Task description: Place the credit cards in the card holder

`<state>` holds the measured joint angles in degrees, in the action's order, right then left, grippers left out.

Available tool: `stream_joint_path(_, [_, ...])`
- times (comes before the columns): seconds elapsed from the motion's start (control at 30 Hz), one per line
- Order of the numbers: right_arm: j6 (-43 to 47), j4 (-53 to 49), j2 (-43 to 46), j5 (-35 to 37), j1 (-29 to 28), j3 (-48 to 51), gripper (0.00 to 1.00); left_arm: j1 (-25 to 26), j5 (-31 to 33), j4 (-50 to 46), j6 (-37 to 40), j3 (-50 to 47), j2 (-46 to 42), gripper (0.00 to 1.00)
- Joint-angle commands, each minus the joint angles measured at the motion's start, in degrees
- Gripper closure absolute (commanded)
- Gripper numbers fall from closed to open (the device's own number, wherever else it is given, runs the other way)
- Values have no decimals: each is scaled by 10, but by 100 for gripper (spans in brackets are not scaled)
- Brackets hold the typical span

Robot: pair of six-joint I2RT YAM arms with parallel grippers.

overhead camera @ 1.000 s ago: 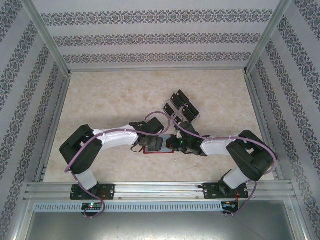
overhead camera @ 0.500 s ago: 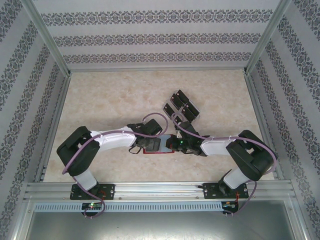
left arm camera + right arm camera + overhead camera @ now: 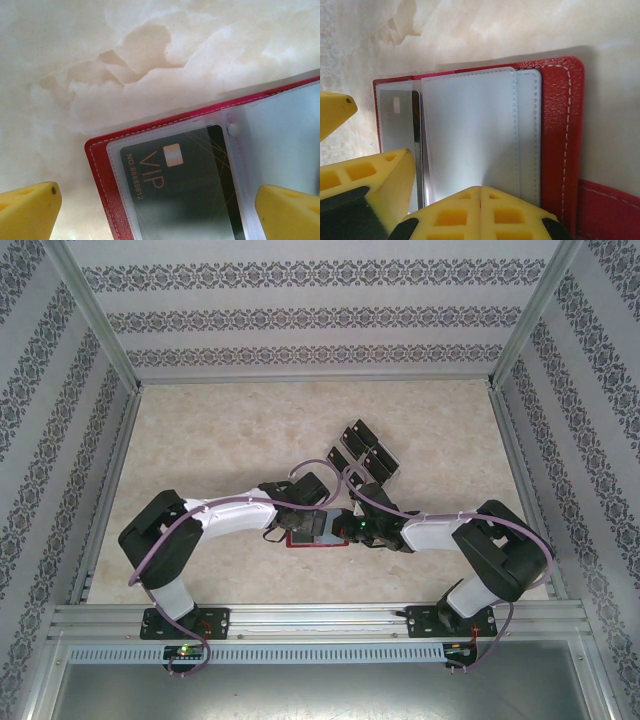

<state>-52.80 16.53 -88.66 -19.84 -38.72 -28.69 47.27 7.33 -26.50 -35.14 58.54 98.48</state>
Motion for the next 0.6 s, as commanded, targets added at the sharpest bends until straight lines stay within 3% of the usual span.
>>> stream_joint_path(0.0, [-5,-17,-3,26,5,10,100,3,8,0,3,7,10,0])
stream_joint_path(0.57, [-2,-25,-2,25,8,6,100,-12,19,6,6,-25,12,0])
